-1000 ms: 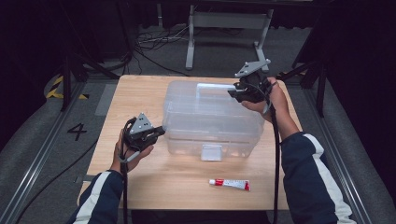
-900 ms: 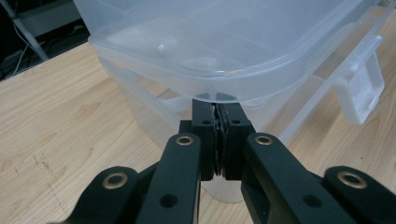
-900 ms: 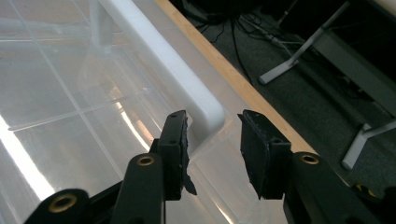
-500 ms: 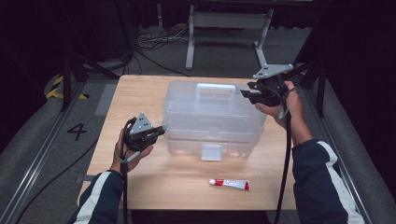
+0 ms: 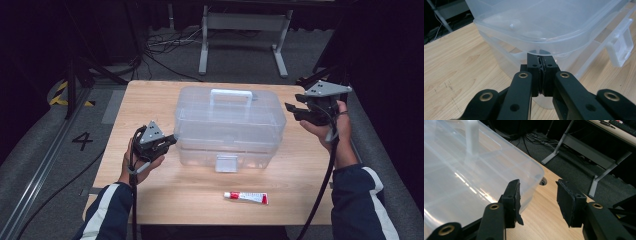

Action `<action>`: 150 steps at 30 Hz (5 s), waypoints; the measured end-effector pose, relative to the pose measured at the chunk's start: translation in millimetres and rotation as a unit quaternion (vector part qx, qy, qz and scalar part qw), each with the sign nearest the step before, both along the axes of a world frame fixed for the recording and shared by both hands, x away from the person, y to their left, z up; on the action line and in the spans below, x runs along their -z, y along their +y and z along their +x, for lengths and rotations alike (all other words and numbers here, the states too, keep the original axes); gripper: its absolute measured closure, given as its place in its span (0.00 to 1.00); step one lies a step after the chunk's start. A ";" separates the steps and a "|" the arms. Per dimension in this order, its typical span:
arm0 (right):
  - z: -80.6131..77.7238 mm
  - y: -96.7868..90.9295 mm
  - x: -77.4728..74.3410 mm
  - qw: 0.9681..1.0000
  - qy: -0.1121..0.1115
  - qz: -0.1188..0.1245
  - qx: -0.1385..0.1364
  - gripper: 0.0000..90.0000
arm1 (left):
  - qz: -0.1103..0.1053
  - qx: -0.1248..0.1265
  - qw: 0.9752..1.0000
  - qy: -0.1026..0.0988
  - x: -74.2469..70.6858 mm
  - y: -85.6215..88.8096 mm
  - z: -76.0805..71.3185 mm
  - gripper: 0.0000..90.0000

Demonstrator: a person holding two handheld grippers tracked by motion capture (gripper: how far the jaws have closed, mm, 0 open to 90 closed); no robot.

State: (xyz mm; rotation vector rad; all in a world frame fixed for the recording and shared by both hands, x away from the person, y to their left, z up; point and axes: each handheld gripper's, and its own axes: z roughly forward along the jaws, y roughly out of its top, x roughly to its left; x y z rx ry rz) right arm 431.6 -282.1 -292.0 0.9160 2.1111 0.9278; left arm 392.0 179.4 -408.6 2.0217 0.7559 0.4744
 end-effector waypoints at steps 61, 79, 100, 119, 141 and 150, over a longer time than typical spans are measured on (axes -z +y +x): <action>-41.9 -8.3 95.3 0.995 -0.048 0.056 -0.066 0.54 | -0.016 -0.007 1.000 -0.020 -13.7 -4.2 12.4 0.95; -47.1 0.1 91.7 0.990 -0.119 0.054 -0.056 0.68 | -0.020 -0.022 0.999 -0.031 -21.4 1.9 6.4 0.74; -42.2 11.8 74.9 0.985 -0.161 0.069 0.006 0.80 | 0.027 0.071 0.997 -0.005 -5.0 -15.5 -47.3 0.43; -30.7 21.2 58.5 0.983 -0.163 0.071 0.046 0.84 | 0.063 0.127 0.990 -0.012 1.1 -64.5 -38.7 0.43; -15.5 22.7 37.8 0.983 -0.149 0.092 0.058 0.85 | 0.074 0.142 0.987 -0.004 3.6 -85.2 -24.7 0.42; -7.3 23.1 33.3 0.982 -0.153 0.091 0.062 0.86 | 0.091 0.132 0.987 0.007 9.7 -82.3 -15.4 0.45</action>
